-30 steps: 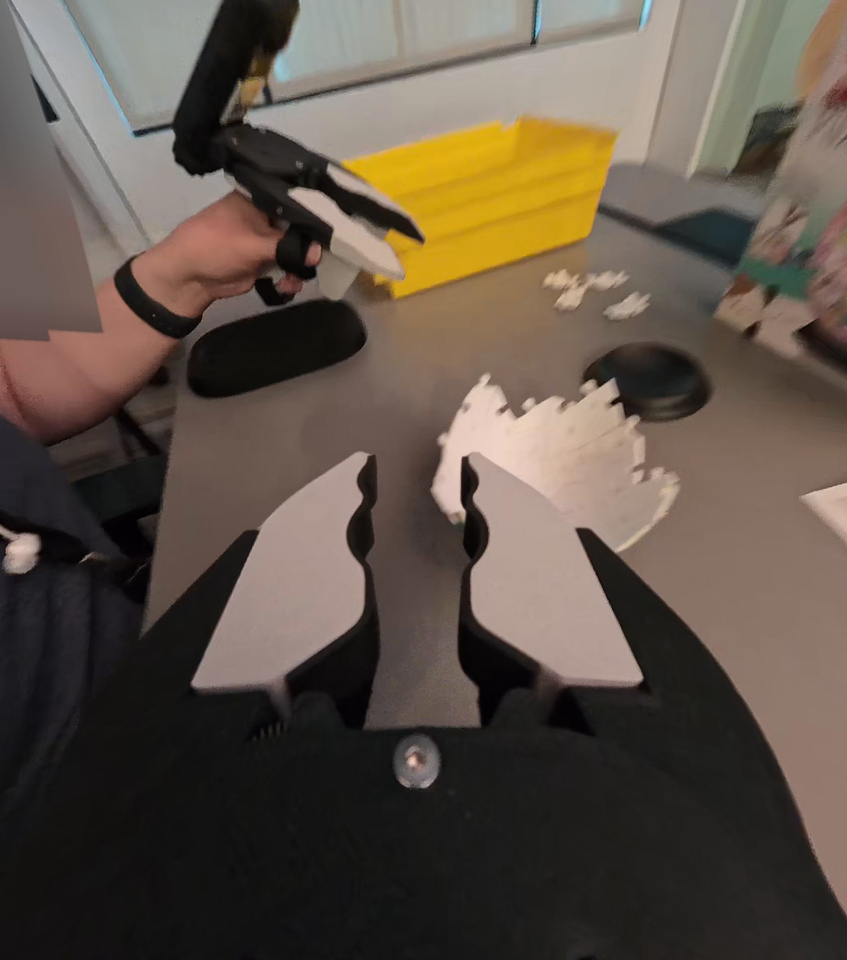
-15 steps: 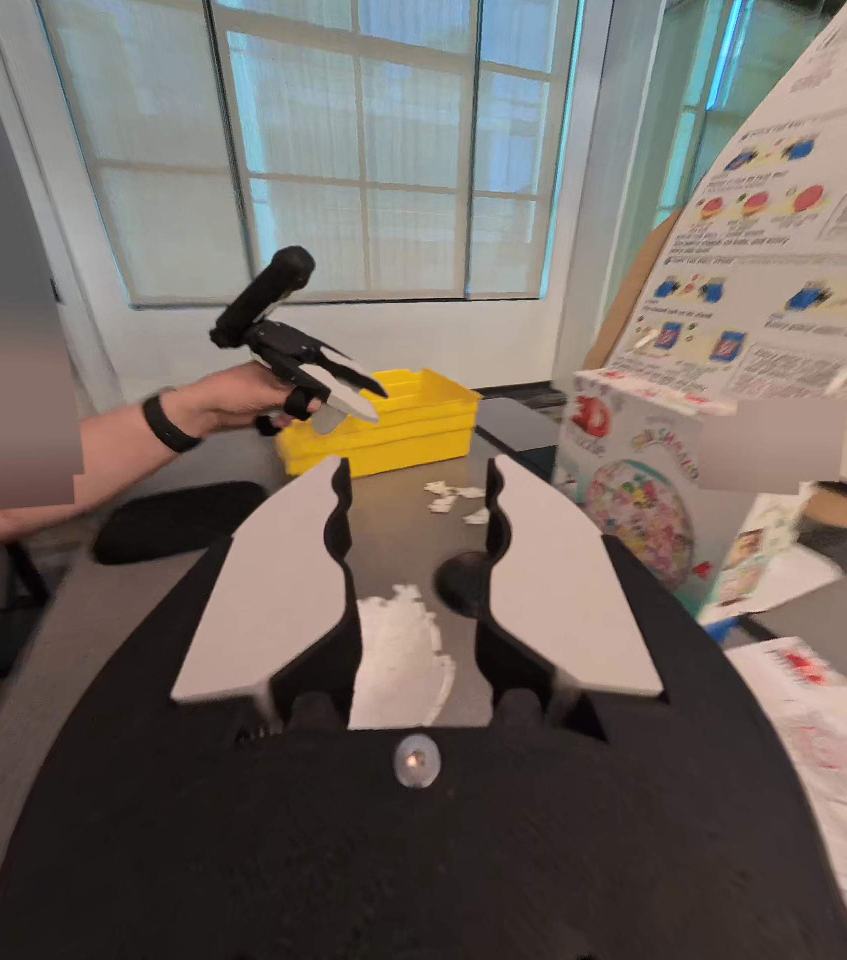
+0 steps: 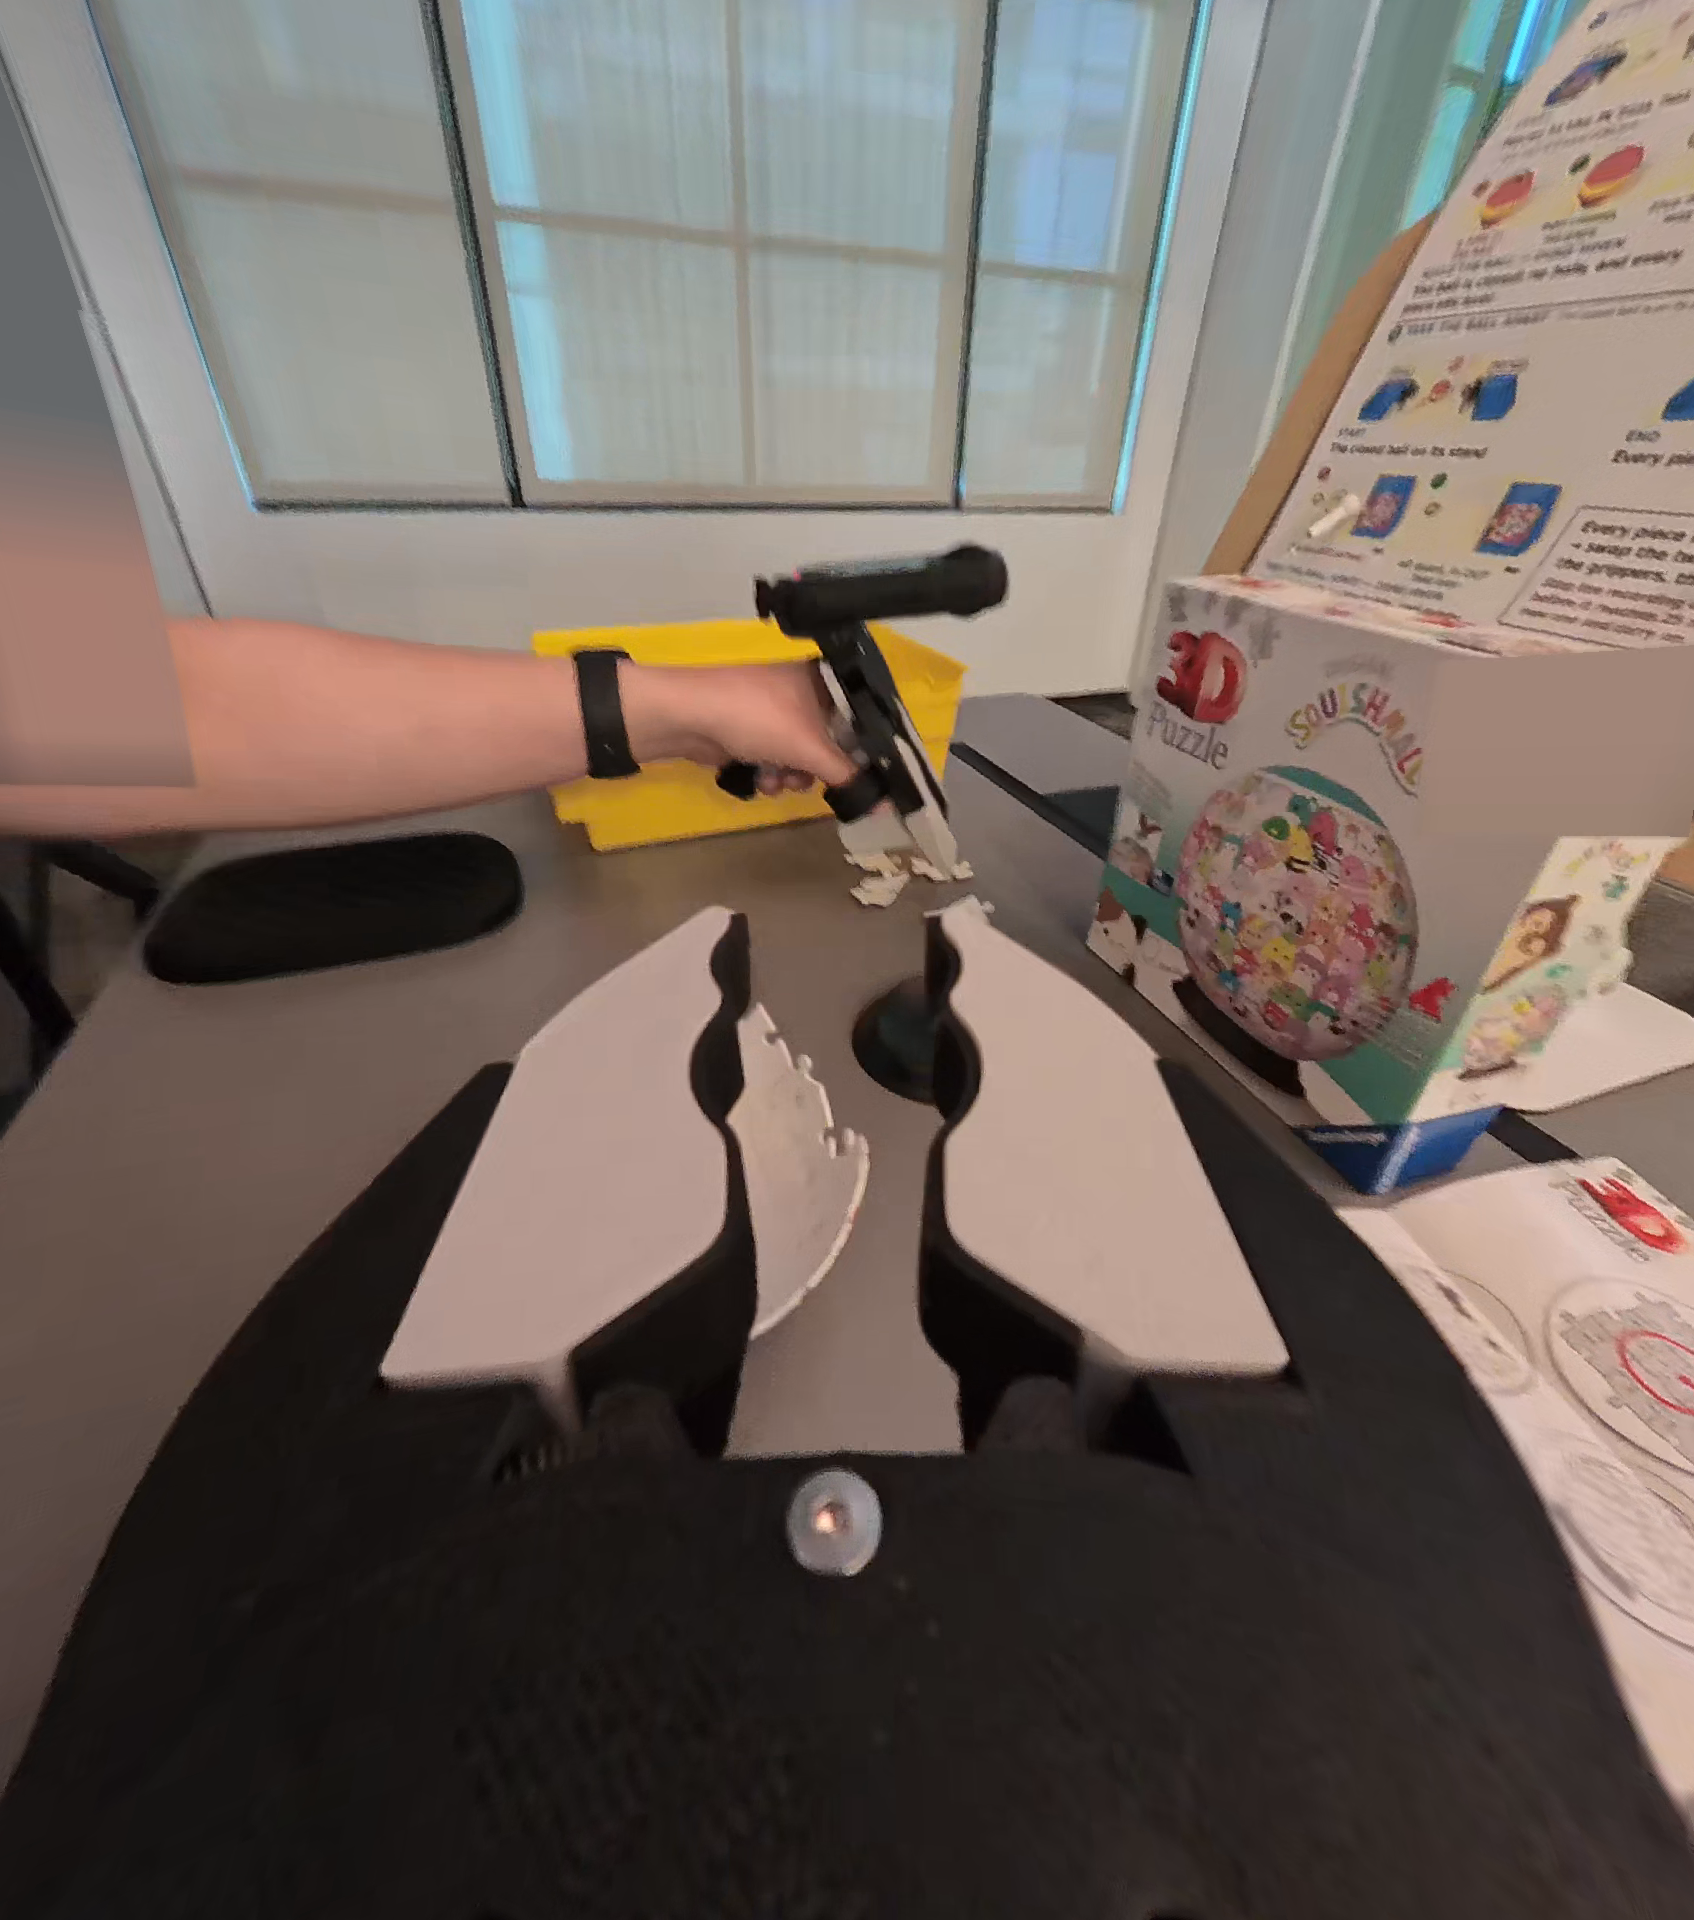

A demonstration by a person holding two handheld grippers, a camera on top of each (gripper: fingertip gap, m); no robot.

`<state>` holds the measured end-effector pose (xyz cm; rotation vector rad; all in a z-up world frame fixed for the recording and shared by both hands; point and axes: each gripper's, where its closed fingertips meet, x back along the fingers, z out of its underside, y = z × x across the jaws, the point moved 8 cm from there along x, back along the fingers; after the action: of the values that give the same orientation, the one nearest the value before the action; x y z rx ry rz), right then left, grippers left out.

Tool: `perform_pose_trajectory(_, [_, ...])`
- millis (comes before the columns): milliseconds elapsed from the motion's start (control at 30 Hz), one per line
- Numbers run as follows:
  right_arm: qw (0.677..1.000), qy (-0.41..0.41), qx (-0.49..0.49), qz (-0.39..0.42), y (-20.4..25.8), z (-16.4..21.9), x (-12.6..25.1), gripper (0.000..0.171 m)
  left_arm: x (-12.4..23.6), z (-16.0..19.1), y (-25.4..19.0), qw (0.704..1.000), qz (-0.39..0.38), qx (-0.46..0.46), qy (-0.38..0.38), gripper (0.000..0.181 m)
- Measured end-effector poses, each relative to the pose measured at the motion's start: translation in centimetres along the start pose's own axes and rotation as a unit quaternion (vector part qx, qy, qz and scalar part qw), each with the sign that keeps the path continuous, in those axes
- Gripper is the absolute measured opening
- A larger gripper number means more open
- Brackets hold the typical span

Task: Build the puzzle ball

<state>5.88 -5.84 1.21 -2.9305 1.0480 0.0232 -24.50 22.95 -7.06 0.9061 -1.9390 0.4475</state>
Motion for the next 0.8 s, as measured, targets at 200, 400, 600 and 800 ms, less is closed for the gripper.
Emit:
perform_pose_trajectory(200, [1.0, -0.011, 0.01, 0.002, -0.2, -0.2, 0.7, 0.03, -1.3, 0.5, 0.8, 0.999, -0.003, 0.025, 0.04, 0.055])
perform_pose_trajectory(400, [1.0, 0.0, 0.008, -0.001, -0.1, 0.0, 0.6, 0.029, -1.4, 0.1, 0.4, 0.999, 0.009, 0.011, 0.051, 0.033])
perform_pose_trajectory(600, [1.0, 0.012, 0.014, 0.003, -0.1, 0.2, 0.5, 0.03, -1.4, 0.0, 0.1, 0.999, 0.006, -0.002, 0.048, 0.025])
perform_pose_trajectory(800, [1.0, 0.004, 0.005, 0.008, -0.5, 0.3, 0.8, 0.029, 1.1, -0.2, -0.6, 0.997, -0.021, -0.068, -0.032, 0.025])
